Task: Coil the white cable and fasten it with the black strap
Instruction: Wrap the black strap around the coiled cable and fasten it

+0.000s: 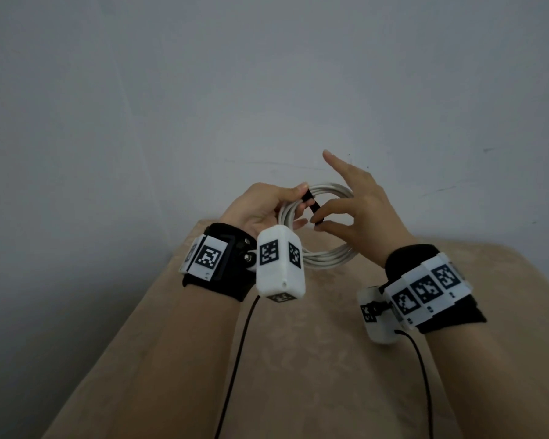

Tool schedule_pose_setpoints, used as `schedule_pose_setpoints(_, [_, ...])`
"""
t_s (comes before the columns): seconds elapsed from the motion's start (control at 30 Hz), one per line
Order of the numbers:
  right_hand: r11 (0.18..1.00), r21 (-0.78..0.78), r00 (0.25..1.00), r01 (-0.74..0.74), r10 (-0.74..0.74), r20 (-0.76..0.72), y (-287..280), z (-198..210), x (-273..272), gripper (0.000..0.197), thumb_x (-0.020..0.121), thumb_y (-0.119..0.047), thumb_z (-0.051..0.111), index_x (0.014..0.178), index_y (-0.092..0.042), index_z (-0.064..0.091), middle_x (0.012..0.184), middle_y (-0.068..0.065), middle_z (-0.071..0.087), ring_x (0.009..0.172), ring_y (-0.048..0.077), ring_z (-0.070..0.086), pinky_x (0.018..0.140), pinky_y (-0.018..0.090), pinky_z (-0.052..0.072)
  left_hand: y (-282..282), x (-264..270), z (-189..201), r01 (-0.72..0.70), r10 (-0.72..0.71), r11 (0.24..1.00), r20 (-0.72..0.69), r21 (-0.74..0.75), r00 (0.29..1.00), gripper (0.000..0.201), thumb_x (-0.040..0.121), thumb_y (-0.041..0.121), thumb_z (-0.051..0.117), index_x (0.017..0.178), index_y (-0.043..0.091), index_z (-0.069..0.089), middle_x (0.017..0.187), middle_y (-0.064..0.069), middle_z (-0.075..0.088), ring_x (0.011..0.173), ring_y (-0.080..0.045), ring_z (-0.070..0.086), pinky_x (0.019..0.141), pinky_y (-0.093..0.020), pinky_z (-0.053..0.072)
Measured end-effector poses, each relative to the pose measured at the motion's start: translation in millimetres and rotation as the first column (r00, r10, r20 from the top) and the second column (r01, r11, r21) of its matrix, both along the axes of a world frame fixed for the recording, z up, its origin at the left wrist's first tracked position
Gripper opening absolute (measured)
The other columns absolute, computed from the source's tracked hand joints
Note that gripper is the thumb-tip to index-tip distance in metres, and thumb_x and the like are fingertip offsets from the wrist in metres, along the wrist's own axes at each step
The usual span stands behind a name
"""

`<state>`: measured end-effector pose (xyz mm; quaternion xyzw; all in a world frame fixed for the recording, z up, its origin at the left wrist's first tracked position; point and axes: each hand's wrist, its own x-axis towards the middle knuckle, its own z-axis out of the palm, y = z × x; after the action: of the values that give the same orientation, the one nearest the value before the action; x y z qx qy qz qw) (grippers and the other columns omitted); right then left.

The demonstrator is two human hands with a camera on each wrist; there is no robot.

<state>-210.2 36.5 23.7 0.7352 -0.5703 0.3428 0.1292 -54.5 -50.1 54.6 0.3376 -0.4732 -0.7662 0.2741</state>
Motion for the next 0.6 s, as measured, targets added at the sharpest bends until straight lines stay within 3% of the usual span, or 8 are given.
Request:
schedule_pose_setpoints(0.13, [0.997, -0.068, 0.995, -0.035, 0.041, 0.092, -0.3, 1.3, 0.6, 0.005, 0.072, -0.024, 0.077, 0.076, -0.022, 0.077, 0.136, 0.004, 0.054, 0.127, 0.028, 0.042, 0.101, 0.051, 0.037, -0.2, -2.5, -2.2, 0.001, -0.001, 0.999, 0.006, -0.048, 1.0, 0.013, 0.088, 0.013, 0.065, 0.083, 0.001, 0.066, 0.065, -0.006, 0.066, 0.056, -0.009, 0.056, 0.087, -0.034, 0.052])
schedule_pose_setpoints(0.23, [0.995, -0.069, 0.99, -0.077, 0.085, 0.115, 1.9, 7.6, 0.9, 0.006, 0.073, -0.024, 0.074, 0.078, -0.022, 0.077, 0.12, 0.0, 0.061, 0.122, 0.024, 0.047, 0.102, 0.039, 0.037, 0.0, -8.8, -8.7, -0.037, 0.039, 0.976, 0.003, -0.215, 0.999, 0.014, 0.089, 0.008, 0.063, 0.091, -0.005, 0.067, 0.063, -0.008, 0.066, 0.056, -0.013, 0.059, 0.073, -0.027, 0.054])
schedule_pose_setpoints(0.3, [0.992, -0.078, 0.985, -0.095, 0.105, 0.138, 4.9, 12.0, -0.7, 0.007, 0.074, -0.022, 0.074, 0.078, -0.019, 0.078, 0.105, -0.001, 0.065, 0.11, 0.025, 0.056, 0.095, 0.031, 0.042, 2.2, -14.9, -13.2, -0.028, 0.034, 0.939, 0.01, -0.342, 0.999, 0.011, 0.091, 0.005, 0.059, 0.086, -0.001, 0.069, 0.063, -0.008, 0.066, 0.057, -0.015, 0.061, 0.062, -0.024, 0.054])
schedule_pose_setpoints(0.4, [0.993, -0.089, 0.982, -0.08, 0.094, 0.163, 7.6, 16.1, -1.6, 0.007, 0.072, -0.019, 0.077, 0.078, -0.016, 0.078, 0.092, -0.001, 0.065, 0.092, 0.024, 0.06, 0.082, 0.031, 0.048, 4.1, -19.6, -15.0, -0.023, 0.043, 0.896, 0.036, -0.444, 0.998, 0.017, 0.094, 0.005, 0.055, 0.083, 0.002, 0.068, 0.065, -0.01, 0.062, 0.056, -0.014, 0.058, 0.056, -0.021, 0.05])
schedule_pose_setpoints(0.5, [0.993, -0.058, 0.983, -0.099, 0.106, 0.147, 5.6, 15.4, 1.3, 0.007, 0.071, -0.015, 0.078, 0.078, -0.016, 0.078, 0.082, -0.001, 0.063, 0.08, 0.003, 0.057, 0.074, 0.012, 0.042, 2.9, -17.2, -14.0, -0.037, 0.054, 0.864, 0.02, -0.502, 0.998, 0.019, 0.094, 0.009, 0.056, 0.081, -0.001, 0.067, 0.054, -0.005, 0.057, 0.046, -0.009, 0.05, 0.049, -0.019, 0.045])
schedule_pose_setpoints(0.6, [0.993, -0.044, 0.975, -0.112, 0.118, 0.189, 7.2, 17.5, -1.0, 0.009, 0.071, -0.011, 0.079, 0.079, -0.014, 0.078, 0.075, -0.003, 0.061, 0.073, -0.01, 0.055, 0.069, 0.003, 0.037, 4.5, -22.4, -17.5, -0.067, 0.114, 0.792, 0.038, -0.607, 0.993, 0.021, 0.095, 0.013, 0.057, 0.086, -0.002, 0.069, 0.058, -0.004, 0.059, 0.052, -0.013, 0.05, 0.055, -0.021, 0.044])
